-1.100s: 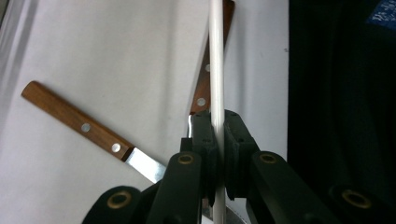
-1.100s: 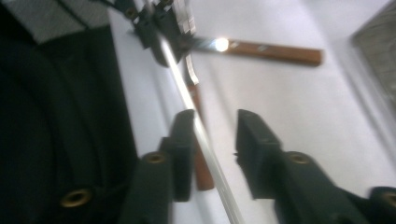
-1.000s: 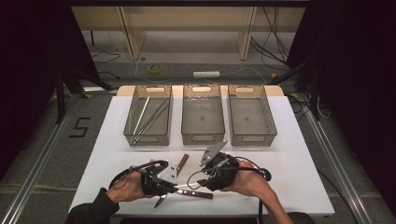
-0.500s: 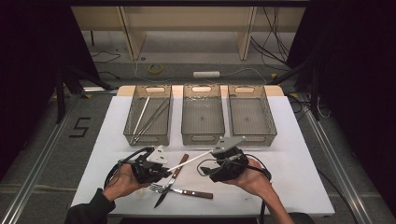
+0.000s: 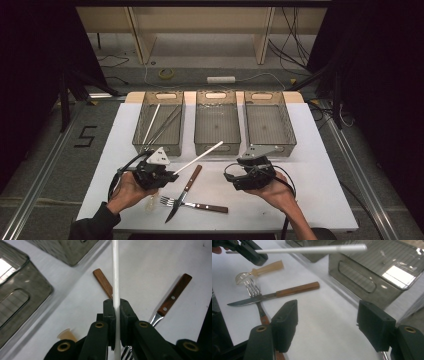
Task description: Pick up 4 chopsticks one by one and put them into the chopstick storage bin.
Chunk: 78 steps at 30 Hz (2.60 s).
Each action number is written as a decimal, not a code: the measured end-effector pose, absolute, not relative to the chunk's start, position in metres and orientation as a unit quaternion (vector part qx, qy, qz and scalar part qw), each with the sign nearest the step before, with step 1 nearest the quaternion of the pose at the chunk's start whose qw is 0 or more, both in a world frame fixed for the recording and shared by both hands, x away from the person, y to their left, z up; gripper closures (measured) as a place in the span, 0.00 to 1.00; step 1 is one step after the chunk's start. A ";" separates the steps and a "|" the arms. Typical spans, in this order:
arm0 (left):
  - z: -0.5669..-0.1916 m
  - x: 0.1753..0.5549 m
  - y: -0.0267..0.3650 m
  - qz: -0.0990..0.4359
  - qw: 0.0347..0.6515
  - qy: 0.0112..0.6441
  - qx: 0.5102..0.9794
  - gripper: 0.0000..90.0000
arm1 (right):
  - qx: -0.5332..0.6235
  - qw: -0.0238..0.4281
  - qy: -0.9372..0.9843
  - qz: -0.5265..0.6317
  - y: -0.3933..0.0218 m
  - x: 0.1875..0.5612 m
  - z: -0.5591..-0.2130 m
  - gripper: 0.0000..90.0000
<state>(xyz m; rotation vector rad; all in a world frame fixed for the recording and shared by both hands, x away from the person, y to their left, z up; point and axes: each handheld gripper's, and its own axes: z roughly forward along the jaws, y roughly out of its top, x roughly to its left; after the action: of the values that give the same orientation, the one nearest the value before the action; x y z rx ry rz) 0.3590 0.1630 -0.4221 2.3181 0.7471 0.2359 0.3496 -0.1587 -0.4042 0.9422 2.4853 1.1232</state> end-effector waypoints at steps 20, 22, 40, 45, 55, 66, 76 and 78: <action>-0.415 0.375 0.186 0.101 0.367 0.361 0.851 0.94 | 0.358 0.134 0.839 0.387 -0.176 0.347 -0.422 0.31; -0.415 0.377 0.188 0.101 0.372 0.368 0.846 0.94 | 0.361 0.134 0.836 0.391 -0.177 0.346 -0.422 0.29; -0.407 0.404 0.209 0.116 0.388 0.417 0.814 0.94 | 0.364 0.144 0.820 0.418 -0.183 0.339 -0.424 0.28; -0.404 0.413 0.214 0.120 0.391 0.430 0.804 0.94 | 0.364 0.143 0.821 0.417 -0.184 0.338 -0.425 0.28; -0.400 0.435 0.225 0.129 0.389 0.459 0.788 0.94 | 0.362 0.141 0.823 0.414 -0.183 0.337 -0.427 0.28; -0.401 0.463 0.231 0.131 0.375 0.482 0.781 0.94 | 0.360 0.138 0.826 0.411 -0.182 0.337 -0.428 0.29; -0.406 0.496 0.237 0.130 0.351 0.512 0.773 0.94 | 0.362 0.137 0.825 0.412 -0.183 0.338 -0.428 0.29; -0.407 0.502 0.237 0.130 0.345 0.517 0.773 0.94 | 0.361 0.137 0.826 0.411 -0.183 0.338 -0.429 0.29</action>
<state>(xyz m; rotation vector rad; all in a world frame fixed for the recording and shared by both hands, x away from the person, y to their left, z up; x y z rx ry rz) 0.5019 0.2372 -0.4071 2.0063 1.3424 0.3388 0.3375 -0.1825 -0.4285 1.0446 2.3891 1.1898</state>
